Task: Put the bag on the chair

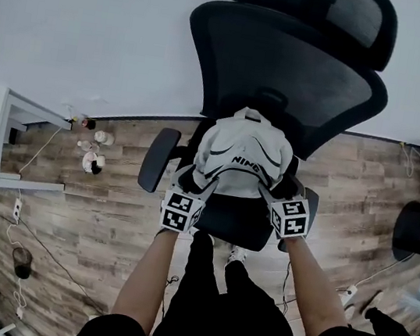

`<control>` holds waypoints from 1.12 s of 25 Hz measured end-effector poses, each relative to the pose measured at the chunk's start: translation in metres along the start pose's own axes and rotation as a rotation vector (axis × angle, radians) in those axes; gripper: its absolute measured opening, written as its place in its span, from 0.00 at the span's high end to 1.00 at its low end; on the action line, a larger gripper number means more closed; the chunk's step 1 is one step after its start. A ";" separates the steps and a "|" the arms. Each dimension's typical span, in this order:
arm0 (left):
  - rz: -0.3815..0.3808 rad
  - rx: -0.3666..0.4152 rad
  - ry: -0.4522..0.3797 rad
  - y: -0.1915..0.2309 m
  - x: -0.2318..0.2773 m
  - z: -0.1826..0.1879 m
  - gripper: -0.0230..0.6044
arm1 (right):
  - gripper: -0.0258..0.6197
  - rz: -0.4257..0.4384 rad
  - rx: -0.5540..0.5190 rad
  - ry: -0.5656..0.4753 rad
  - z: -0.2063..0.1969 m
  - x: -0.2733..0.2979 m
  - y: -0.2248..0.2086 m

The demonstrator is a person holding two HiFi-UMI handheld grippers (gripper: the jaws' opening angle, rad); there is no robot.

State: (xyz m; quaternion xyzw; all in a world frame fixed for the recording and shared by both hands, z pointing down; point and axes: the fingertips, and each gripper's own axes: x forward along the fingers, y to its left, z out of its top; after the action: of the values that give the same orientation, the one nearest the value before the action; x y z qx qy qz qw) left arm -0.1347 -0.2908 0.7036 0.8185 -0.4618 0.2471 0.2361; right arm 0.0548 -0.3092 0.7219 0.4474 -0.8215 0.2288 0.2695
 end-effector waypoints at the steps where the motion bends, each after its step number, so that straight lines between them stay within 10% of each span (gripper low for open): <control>1: 0.008 -0.001 -0.011 -0.002 -0.006 0.003 0.47 | 0.44 0.002 -0.003 -0.015 0.002 -0.007 0.003; 14: 0.063 0.080 -0.168 -0.048 -0.087 0.052 0.53 | 0.43 0.028 -0.029 -0.229 0.045 -0.106 0.019; 21: 0.035 0.100 -0.323 -0.088 -0.140 0.088 0.89 | 0.91 0.060 -0.040 -0.349 0.073 -0.152 0.036; 28: 0.022 0.070 -0.380 -0.119 -0.169 0.110 0.93 | 0.93 0.082 -0.137 -0.403 0.092 -0.182 0.054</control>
State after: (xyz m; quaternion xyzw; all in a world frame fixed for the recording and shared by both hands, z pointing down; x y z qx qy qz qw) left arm -0.0865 -0.1953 0.4952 0.8529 -0.4983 0.1066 0.1135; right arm 0.0689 -0.2276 0.5281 0.4307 -0.8900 0.0891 0.1202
